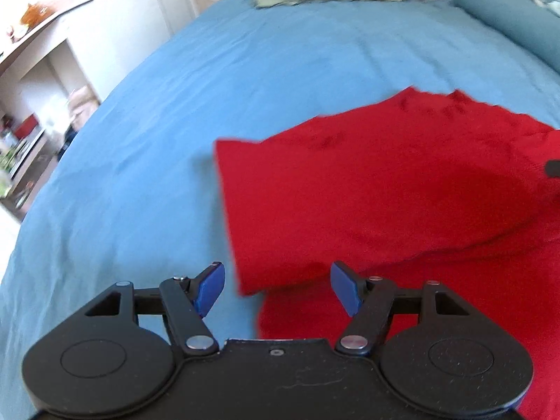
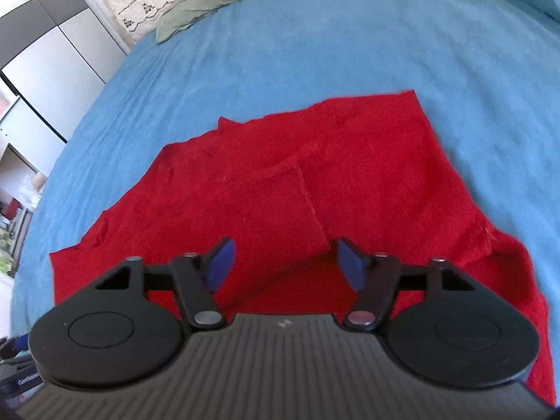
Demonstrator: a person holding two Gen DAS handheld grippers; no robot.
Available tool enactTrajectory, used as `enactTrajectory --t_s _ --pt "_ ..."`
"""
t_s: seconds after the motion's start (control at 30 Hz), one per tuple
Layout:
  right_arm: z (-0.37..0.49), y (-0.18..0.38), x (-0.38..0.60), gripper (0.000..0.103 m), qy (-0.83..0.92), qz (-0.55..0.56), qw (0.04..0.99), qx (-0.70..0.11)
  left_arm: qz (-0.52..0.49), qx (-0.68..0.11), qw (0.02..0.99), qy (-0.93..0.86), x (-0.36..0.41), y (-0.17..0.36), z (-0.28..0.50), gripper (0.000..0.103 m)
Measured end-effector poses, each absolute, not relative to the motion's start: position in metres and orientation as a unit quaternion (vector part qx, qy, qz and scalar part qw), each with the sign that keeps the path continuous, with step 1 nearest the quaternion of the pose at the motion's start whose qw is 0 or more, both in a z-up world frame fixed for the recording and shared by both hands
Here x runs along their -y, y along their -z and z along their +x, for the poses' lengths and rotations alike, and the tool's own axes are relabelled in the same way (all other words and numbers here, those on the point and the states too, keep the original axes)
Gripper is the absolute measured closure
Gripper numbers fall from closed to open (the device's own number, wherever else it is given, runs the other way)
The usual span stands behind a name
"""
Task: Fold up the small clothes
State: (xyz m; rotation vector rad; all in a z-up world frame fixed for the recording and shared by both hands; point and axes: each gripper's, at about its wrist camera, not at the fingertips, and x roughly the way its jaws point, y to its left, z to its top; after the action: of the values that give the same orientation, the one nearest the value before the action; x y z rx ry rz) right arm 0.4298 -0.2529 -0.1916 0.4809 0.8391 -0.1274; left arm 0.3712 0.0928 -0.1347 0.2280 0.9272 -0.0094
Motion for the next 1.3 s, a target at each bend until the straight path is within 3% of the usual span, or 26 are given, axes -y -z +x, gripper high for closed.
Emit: enactTrajectory --t_s 0.07,0.13,0.2,0.5,0.83,0.9,0.93,0.97,1.0,1.03,1.07,1.3 --pt "0.434 0.191 0.246 0.038 0.066 0.212 0.889 -0.401 0.105 -0.452 0.886 -0.005 -0.102 0.139 0.366 0.031" --pt "0.44 0.193 0.241 0.067 0.082 0.183 0.888 -0.413 0.102 -0.457 0.884 -0.013 -0.106 0.145 0.367 0.031" --pt "0.444 0.194 0.24 0.081 0.086 0.173 0.887 -0.419 0.099 -0.458 0.883 -0.021 -0.107 0.148 0.374 0.031" --pt "0.433 0.124 0.279 0.082 0.117 0.129 0.929 -0.325 0.084 -0.454 0.886 -0.044 -0.118 0.151 0.39 0.03" --pt "0.411 0.197 0.306 0.082 0.14 0.088 0.897 -0.41 0.08 -0.462 0.882 -0.054 -0.121 0.157 0.383 0.03" --pt "0.406 0.196 0.299 0.078 0.137 0.069 0.901 -0.407 0.087 -0.46 0.882 -0.052 -0.12 0.156 0.383 0.03" --pt "0.404 0.195 0.3 0.069 0.136 0.064 0.902 -0.405 0.092 -0.458 0.883 -0.052 -0.118 0.155 0.383 0.03" --pt "0.401 0.19 0.297 0.059 0.129 0.061 0.905 -0.401 0.097 -0.457 0.883 -0.052 -0.116 0.153 0.382 0.031" --pt "0.396 0.185 0.294 0.037 0.118 0.06 0.911 -0.391 0.103 -0.454 0.884 -0.051 -0.114 0.151 0.381 0.031" --pt "0.391 0.178 0.289 0.022 0.106 0.057 0.919 -0.375 0.106 -0.452 0.884 -0.05 -0.113 0.149 0.38 0.031" --pt "0.39 0.172 0.284 0.017 0.095 0.049 0.927 -0.361 0.108 -0.45 0.885 -0.048 -0.111 0.147 0.379 0.031" --pt "0.403 0.189 0.27 0.014 0.061 0.045 0.924 -0.376 0.105 -0.426 0.898 -0.027 -0.099 0.139 0.364 0.031"
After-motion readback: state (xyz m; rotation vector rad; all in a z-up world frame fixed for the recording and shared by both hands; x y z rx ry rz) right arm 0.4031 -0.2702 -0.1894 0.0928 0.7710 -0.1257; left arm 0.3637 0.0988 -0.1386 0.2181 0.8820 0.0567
